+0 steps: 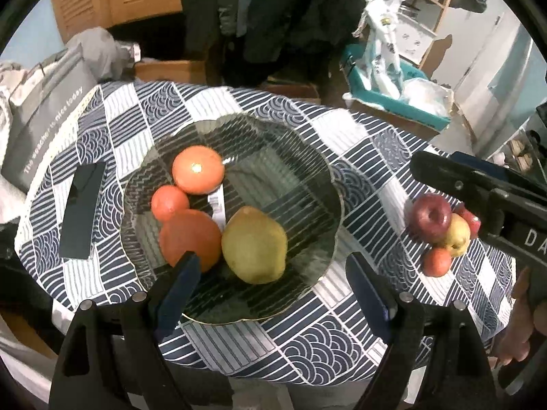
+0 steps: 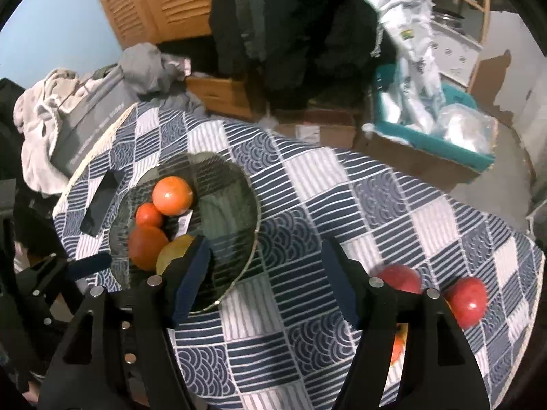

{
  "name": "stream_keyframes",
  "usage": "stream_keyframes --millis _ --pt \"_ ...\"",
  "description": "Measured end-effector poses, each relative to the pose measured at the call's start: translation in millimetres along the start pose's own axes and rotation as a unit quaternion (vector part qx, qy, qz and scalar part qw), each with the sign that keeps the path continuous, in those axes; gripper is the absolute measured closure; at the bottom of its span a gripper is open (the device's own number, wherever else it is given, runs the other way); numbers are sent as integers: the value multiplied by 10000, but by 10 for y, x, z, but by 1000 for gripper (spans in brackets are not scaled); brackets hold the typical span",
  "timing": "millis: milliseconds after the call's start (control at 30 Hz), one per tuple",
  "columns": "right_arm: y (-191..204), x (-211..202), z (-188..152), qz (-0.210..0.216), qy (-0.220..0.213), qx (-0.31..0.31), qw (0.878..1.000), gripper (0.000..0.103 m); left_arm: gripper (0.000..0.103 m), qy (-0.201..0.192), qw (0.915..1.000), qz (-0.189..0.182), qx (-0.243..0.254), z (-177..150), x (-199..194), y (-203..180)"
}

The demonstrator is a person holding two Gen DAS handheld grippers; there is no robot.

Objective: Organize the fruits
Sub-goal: 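Move both open tools back to the remaining fruit pile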

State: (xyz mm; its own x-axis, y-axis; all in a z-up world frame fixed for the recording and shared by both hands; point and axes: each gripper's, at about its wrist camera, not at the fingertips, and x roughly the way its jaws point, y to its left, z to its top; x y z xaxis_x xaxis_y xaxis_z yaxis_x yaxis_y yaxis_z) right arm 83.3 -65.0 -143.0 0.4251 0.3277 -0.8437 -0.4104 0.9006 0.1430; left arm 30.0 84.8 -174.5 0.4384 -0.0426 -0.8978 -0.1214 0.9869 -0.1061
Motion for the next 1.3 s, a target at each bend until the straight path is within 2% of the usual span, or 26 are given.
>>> stream_keyframes --millis 500,900,1300 --pt "-321 -661 -58 -405 -543 353 9971 30 15 -459 9978 -255 396 70 -386 -412" --pt "-521 -1190 -179 -726 -1002 385 9916 23 15 -886 9926 -452 698 105 -751 -740" --pt "-877 -1561 -437 -1101 -1216 555 9849 21 15 -920 9884 -602 1049 91 -813 -1132"
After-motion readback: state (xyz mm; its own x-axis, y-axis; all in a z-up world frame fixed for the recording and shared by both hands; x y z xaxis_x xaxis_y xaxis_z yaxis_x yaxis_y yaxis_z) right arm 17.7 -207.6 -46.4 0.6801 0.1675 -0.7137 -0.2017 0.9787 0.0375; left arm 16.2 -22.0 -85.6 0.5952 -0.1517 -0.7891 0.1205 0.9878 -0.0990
